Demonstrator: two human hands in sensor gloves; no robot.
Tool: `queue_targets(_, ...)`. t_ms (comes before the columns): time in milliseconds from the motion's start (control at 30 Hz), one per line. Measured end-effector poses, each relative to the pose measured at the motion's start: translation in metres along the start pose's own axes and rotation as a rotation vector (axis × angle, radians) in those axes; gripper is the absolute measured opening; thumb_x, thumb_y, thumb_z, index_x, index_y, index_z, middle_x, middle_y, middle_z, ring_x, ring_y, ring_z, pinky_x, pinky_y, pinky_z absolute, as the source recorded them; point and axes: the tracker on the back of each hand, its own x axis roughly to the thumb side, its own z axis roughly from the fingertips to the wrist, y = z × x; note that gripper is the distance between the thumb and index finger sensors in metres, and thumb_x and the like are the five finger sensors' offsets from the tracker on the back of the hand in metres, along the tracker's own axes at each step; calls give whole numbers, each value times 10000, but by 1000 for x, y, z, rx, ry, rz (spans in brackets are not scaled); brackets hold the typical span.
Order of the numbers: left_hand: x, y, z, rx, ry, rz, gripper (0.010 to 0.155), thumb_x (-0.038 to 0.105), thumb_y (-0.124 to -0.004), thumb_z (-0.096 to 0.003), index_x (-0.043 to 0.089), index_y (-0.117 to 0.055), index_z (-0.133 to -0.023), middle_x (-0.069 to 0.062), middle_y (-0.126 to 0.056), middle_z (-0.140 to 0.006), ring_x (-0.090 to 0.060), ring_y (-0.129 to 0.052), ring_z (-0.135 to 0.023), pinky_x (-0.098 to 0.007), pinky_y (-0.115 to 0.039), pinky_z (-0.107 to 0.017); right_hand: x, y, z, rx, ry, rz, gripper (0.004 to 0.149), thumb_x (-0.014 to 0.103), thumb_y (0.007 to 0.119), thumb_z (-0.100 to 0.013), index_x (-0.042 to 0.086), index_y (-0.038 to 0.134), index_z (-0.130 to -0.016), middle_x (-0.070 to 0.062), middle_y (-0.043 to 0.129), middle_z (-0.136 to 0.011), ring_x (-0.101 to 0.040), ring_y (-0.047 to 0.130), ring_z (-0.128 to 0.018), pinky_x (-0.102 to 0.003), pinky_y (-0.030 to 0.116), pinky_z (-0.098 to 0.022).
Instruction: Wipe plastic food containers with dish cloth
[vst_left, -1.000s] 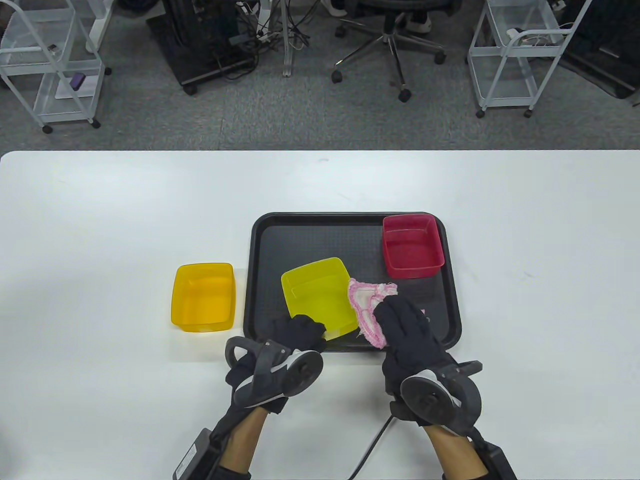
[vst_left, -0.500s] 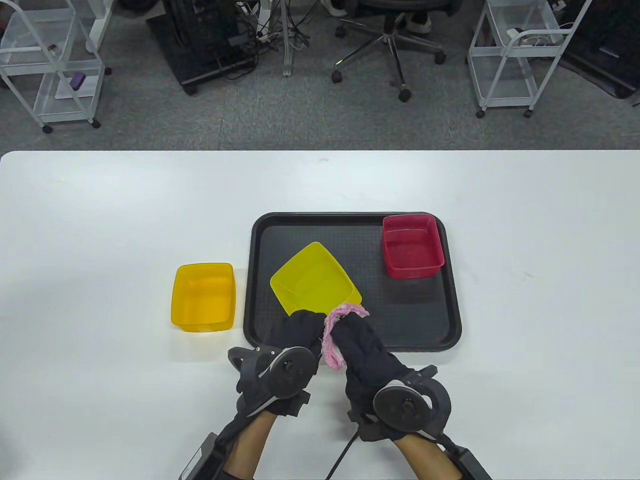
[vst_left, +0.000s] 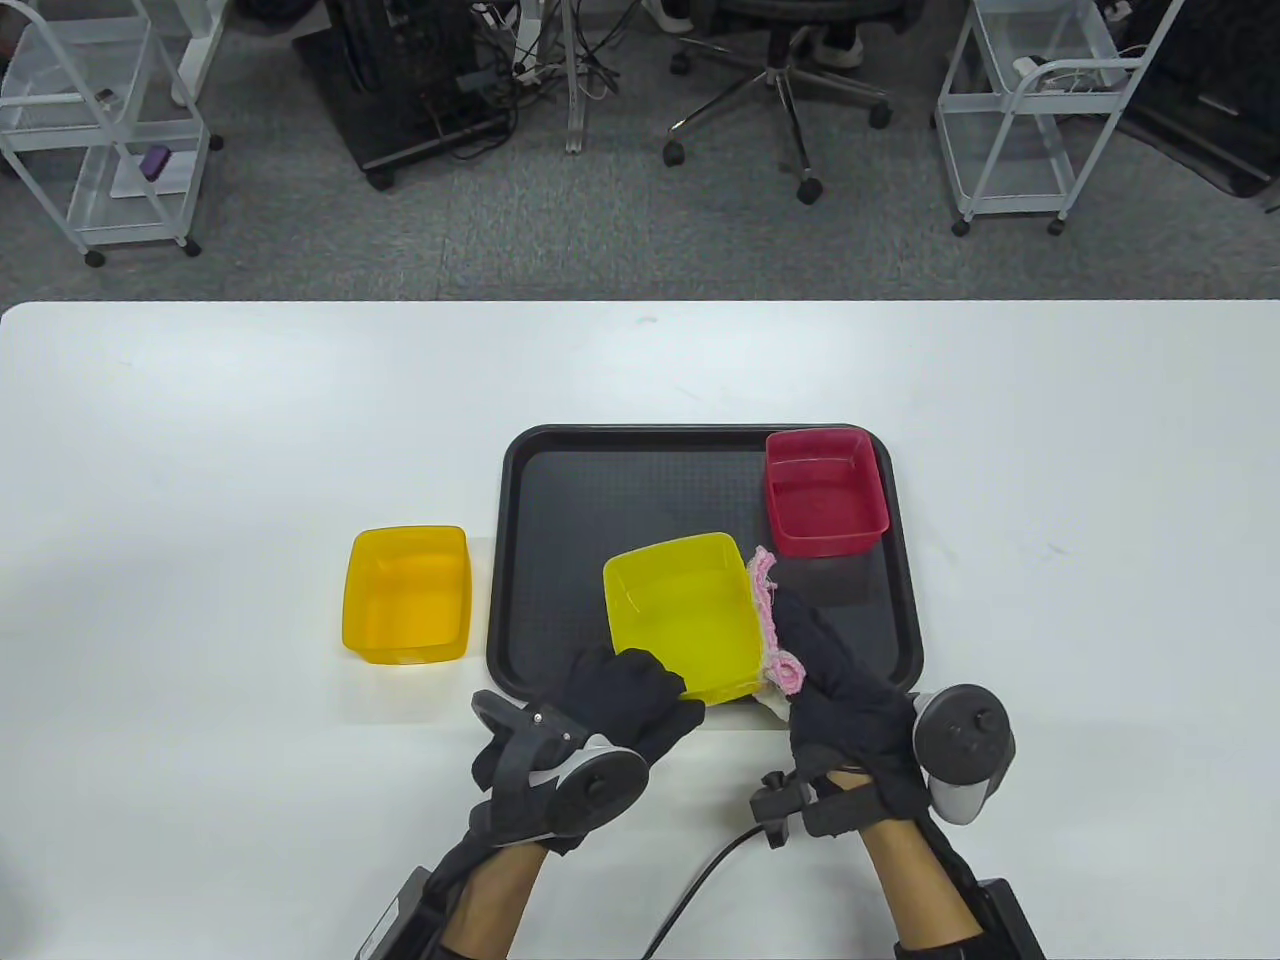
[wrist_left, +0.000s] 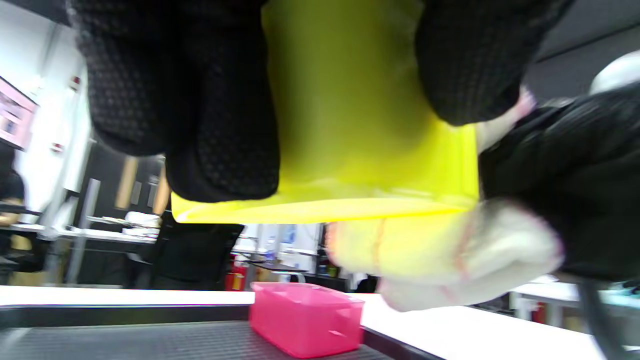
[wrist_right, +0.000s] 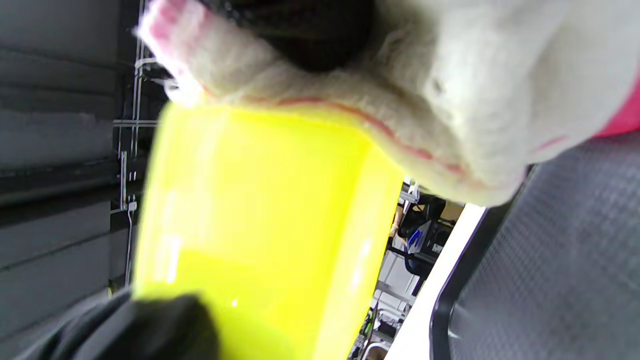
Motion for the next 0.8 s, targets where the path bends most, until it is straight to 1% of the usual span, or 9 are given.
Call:
queue_targets(133, 6, 4, 0, -21, -67, 68, 400, 584, -811, -451, 268, -971, -636, 66, -1028, -648, -291, -1099, -508, -466, -962, -489, -8, -6, -2, -69, 46, -14, 447, 46, 718, -457, 138, 747, -894, -199, 720, -983, -480, 737, -860, -604, 715, -554)
queue_targets(200, 8, 5, 0, -23, -80, 100, 401, 587, -808, -451, 270, -972, -632, 69, -1030, -643, -285, -1102, -498, -463, -966, -484, -13, -9, -4, -82, 67, -40, 446, 49, 715, -458, 142, 749, -893, -195, 734, -977, -477, 748, -856, -605, 716, -552)
queue_targets(300, 7, 7, 0, -28, -80, 207, 401, 588, -808, -451, 269, -973, -630, 68, -1030, -642, -287, -1099, -498, -466, -962, -486, -21, -16, -7, -86, 95, -123, 438, 52, 711, -459, 156, 766, -880, -179, 771, -957, -463, 774, -847, -607, 719, -552)
queue_targets(433, 0, 9, -2, -21, -56, 302, 401, 590, -805, -454, 270, -971, -630, 69, -1027, -644, -286, -1095, -503, -465, -960, -490, -31, -22, -13, -18, 85, -274, 431, 57, 709, -464, 174, 775, -874, -157, 791, -951, -448, 782, -853, -611, 715, -557)
queue_targets(533, -8, 9, -2, -29, -31, 385, 403, 592, -802, -456, 270, -972, -628, 67, -1027, -640, -284, -1094, -494, -465, -959, -484, -40, -21, -16, 31, 109, -356, 430, 68, 705, -470, 189, 771, -877, -139, 794, -955, -432, 787, -861, -609, 719, -561)
queue_targets(600, -14, 8, -2, -30, -11, 456, 405, 592, -800, -457, 268, -970, -630, 68, -1025, -640, -286, -1093, -493, -465, -959, -484, -45, -19, -18, 61, 128, -427, 429, 73, 703, -473, 197, 769, -878, -130, 797, -956, -424, 792, -864, -611, 719, -565)
queue_targets(667, -20, 9, -1, -24, 4, 556, 405, 595, -795, -462, 271, -967, -634, 69, -1022, -646, -283, -1092, -500, -463, -957, -491, -48, -17, -20, 107, 135, -543, 428, 82, 700, -480, 207, 763, -884, -118, 797, -961, -415, 796, -869, -613, 718, -570)
queue_targets(767, -24, 9, -2, -15, 24, 699, 411, 602, -789, -465, 276, -960, -650, 76, -1016, -667, -279, -1086, -534, -459, -951, -519, -47, -12, -21, 176, 104, -699, 433, 95, 691, -498, 225, 735, -909, -100, 771, -990, -398, 778, -898, -615, 705, -590)
queue_targets(800, -25, 9, -3, -21, 28, 726, 411, 603, -786, -468, 280, -958, -655, 79, -1014, -675, -277, -1085, -547, -456, -949, -531, -46, -11, -21, 183, 103, -711, 437, 97, 691, -500, 228, 729, -915, -98, 763, -998, -393, 774, -905, -614, 704, -594)
